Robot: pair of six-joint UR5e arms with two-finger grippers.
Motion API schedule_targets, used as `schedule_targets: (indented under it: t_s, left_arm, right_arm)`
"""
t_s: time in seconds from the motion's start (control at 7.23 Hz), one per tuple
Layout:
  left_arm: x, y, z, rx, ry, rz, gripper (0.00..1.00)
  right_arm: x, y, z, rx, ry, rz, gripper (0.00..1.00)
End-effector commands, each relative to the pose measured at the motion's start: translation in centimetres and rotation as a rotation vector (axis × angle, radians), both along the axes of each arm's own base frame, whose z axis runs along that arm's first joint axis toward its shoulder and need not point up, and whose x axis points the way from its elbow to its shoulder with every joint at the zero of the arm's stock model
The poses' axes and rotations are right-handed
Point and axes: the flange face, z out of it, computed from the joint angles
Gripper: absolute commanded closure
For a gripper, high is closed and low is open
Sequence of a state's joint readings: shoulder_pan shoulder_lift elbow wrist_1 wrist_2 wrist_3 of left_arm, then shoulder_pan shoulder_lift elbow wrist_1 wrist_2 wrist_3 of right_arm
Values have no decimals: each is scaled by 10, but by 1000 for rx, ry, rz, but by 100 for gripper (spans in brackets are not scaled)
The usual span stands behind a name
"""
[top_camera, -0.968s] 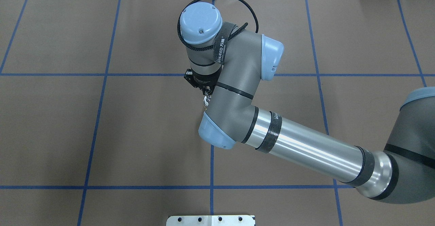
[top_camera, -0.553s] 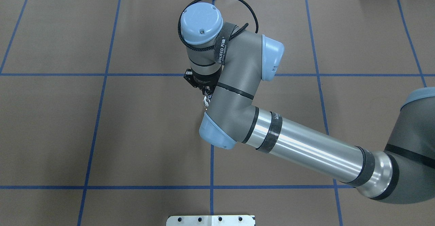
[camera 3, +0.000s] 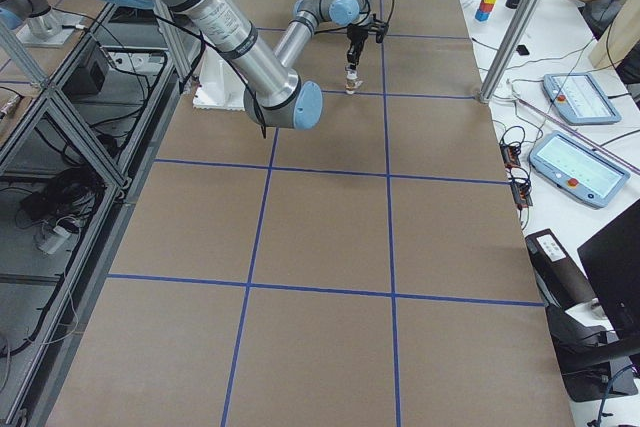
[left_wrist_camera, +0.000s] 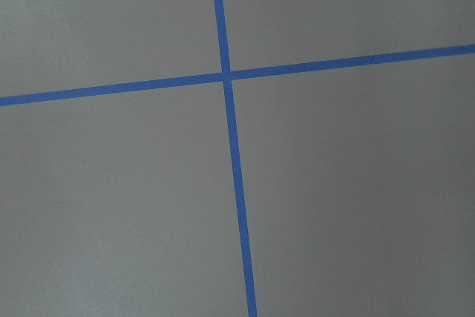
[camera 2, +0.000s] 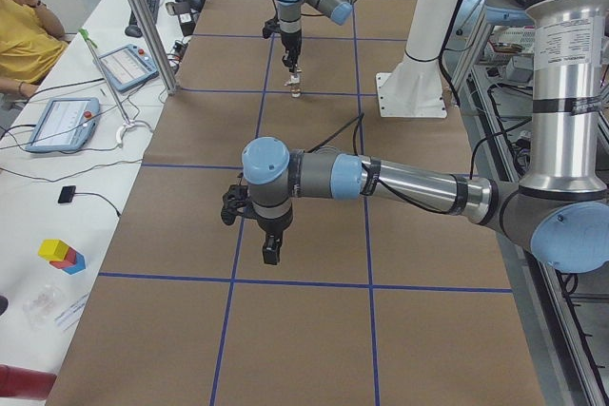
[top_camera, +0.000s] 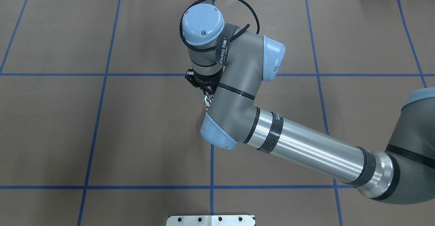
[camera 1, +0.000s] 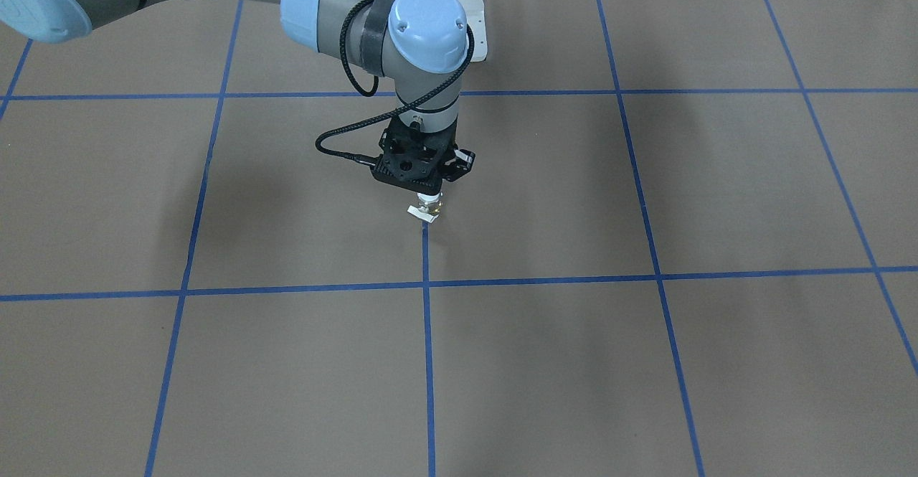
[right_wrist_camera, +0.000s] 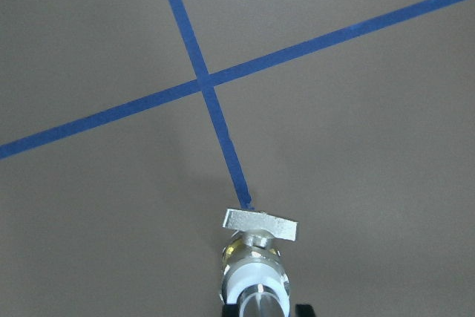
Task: Assemble PPR valve and pipe with both arms
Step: 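Lower the pipe fitting with the right gripper into the valve's top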
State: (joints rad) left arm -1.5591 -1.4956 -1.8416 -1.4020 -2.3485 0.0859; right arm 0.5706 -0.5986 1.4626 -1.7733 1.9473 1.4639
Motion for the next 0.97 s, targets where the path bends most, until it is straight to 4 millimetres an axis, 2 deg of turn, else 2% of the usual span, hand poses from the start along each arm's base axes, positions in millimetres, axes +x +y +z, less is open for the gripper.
schedule_targets:
  t_s: [0.0,0.14,0.41,0.69,0.83]
  left_arm:
    - [0,1,0,1,0,-1,0]
    - [0,0,0,1,0,-1,0]
    - [0,0,-3,5,0,-1,0]
    - [-1,1,-2,4,0,-2,0]
    - [-1,1,-2,4,2,-2,0]
  right_arm:
    - [0,-1,0,9,3,3,1]
    - [0,-1,4,17,-10,3,1]
    - [1,0,25,17,-10,3,1]
    - [9,-2,13,31,-31,9,1]
    - [29,-17,5,37,-50,34,1]
